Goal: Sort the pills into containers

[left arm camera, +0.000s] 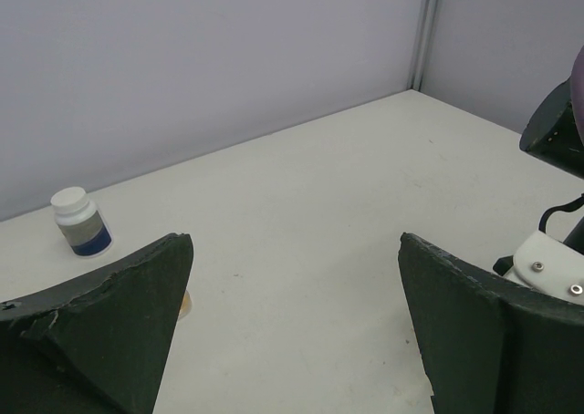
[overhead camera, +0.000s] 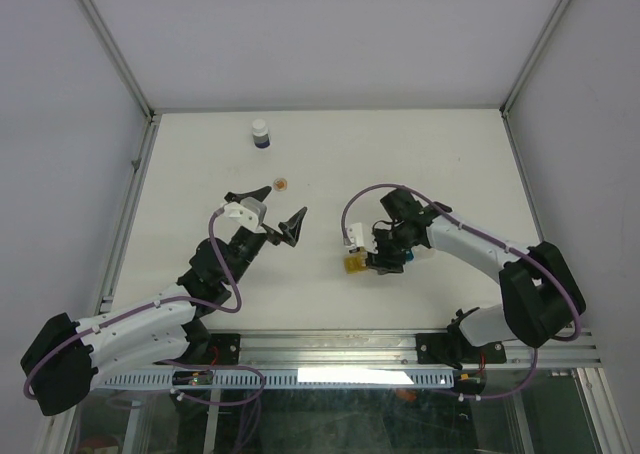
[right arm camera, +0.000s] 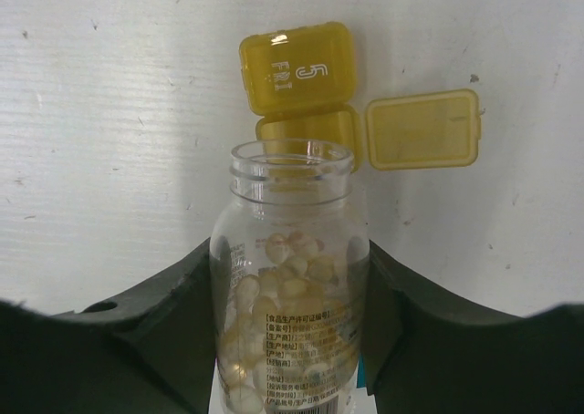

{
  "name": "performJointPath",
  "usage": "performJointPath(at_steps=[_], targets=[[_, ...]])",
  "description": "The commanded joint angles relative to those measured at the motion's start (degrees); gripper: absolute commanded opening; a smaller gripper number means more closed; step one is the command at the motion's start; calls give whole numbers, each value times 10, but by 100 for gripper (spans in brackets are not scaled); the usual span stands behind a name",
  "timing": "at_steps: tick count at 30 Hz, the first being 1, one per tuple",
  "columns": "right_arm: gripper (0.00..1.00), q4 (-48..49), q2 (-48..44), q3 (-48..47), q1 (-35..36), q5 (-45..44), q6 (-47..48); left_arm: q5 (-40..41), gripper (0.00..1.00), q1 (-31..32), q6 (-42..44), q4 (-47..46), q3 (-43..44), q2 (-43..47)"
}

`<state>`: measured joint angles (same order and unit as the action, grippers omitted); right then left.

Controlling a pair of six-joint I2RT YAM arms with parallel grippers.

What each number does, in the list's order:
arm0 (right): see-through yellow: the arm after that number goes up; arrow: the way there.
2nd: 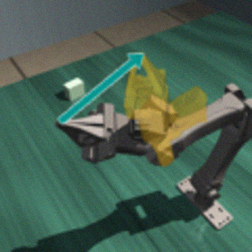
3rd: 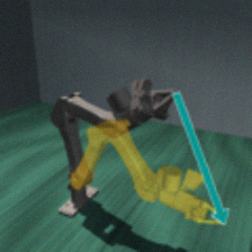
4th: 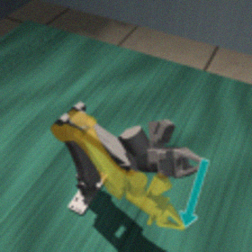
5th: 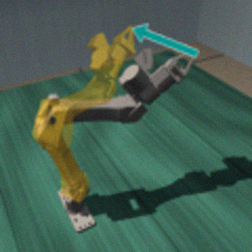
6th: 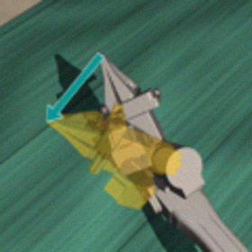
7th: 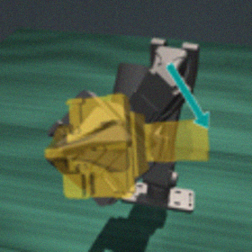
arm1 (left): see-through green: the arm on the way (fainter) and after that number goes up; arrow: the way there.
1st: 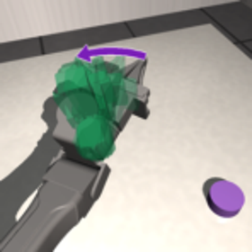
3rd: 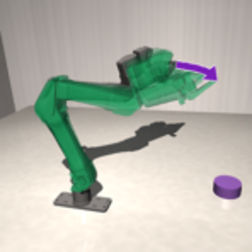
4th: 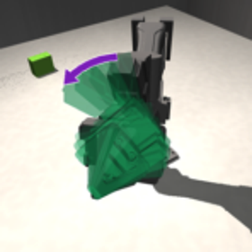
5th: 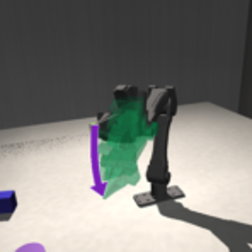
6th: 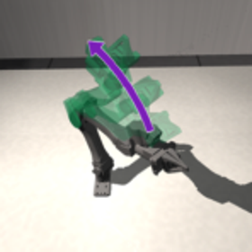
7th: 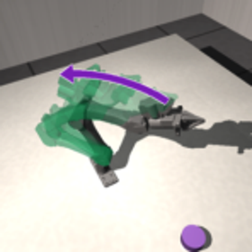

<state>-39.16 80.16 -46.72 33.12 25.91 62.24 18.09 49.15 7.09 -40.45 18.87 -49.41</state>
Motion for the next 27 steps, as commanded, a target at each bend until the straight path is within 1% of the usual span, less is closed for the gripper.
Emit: performJointPath(at_steps=[1, 10, 12, 17, 19, 22, 24, 25, 26, 27], targets=[[0, 0, 2, -31, 9, 1, -6, 12, 99, 1, 5, -36, -2, 10], [0, -7, 5, -38, 14, 1, -6, 14, 99, 1, 5, -38, -2, 10], [0, -18, 4, -47, 5, 1, -6, 14, 99, 1, 6, -38, -3, 11], [0, -43, -27, -66, -47, 1, -6, 18, 99, 1, 4, -35, -2, 15], [0, -48, -50, -71, -73, 1, -6, 12, 99, 1, -11, -23, 4, 22], [0, -35, -83, -73, -121, 1, -6, -30, 99, 1, -50, -20, 6, 40], [0, 8, -109, -69, -158, 1, -6, -61, 99, 2, -70, -9, 10, 57], [1, 30, -119, -68, -178, 299, -132, -77, 99, 1, -87, -2, 13, 66], [2, 64, -130, -67, -194, 435, -185, -90, 99, 1, -99, 3, 14, 74], [2, 108, -138, -65, -209, 499, -231, -107, 99, 2, -110, 4, 14, 81]])
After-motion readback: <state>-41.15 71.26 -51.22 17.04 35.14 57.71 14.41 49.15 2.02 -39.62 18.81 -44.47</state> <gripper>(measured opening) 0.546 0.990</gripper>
